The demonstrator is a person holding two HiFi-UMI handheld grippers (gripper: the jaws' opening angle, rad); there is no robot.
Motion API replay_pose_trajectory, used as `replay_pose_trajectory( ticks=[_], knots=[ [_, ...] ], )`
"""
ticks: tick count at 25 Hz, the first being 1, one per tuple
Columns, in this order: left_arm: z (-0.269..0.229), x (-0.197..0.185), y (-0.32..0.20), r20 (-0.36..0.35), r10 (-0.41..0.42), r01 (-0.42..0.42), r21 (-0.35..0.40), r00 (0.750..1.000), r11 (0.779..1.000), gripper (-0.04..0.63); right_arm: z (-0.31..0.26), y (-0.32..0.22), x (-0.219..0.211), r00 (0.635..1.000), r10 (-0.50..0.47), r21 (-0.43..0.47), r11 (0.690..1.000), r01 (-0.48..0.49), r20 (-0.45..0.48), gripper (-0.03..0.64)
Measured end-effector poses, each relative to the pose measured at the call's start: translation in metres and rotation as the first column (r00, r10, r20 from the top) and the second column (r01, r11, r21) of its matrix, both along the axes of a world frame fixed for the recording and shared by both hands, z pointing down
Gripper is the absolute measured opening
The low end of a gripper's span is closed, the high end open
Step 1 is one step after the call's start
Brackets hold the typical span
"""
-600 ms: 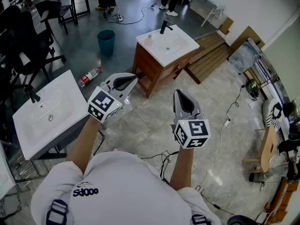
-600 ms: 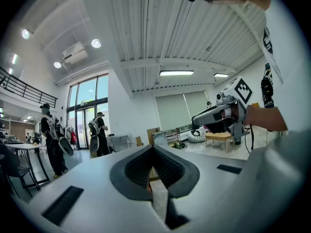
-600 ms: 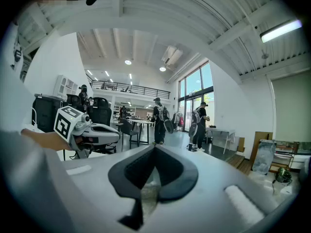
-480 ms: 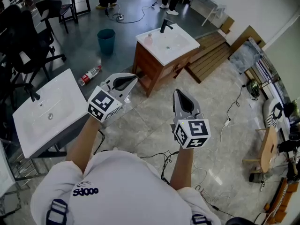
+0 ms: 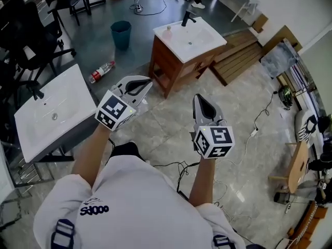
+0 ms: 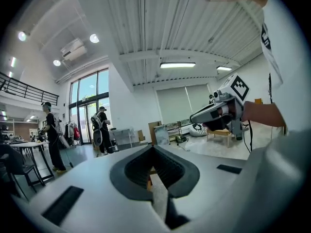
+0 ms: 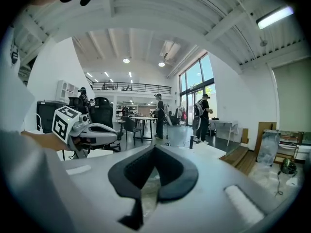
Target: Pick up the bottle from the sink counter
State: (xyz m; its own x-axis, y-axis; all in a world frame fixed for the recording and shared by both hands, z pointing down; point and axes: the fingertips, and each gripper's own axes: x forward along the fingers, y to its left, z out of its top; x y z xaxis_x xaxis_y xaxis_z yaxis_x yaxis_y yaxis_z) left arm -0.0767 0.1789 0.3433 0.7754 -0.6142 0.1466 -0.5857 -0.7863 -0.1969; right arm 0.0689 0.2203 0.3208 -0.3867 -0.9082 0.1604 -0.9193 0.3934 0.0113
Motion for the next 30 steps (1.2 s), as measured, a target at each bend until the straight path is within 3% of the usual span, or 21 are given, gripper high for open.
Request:
replay_pose_trajectory(
  ticks=[11,30],
  knots=[
    [0.019,0.018,-0.055,-0.002,-0.014,0.014,-0.034,1.0,0.999,-0.002,0.015,-0.055,0.032,0.997,0.074,-0.015,0.997,-0.074,0.002,0.009],
    [0.033,0.045,-0.268,-0.001,-0.013,0.013,-0.075,1.0,0.997,0.0,0.027,-0.252,0.067,0.991,0.132,-0.044,0.99,-0.131,0.006,0.009]
  ],
)
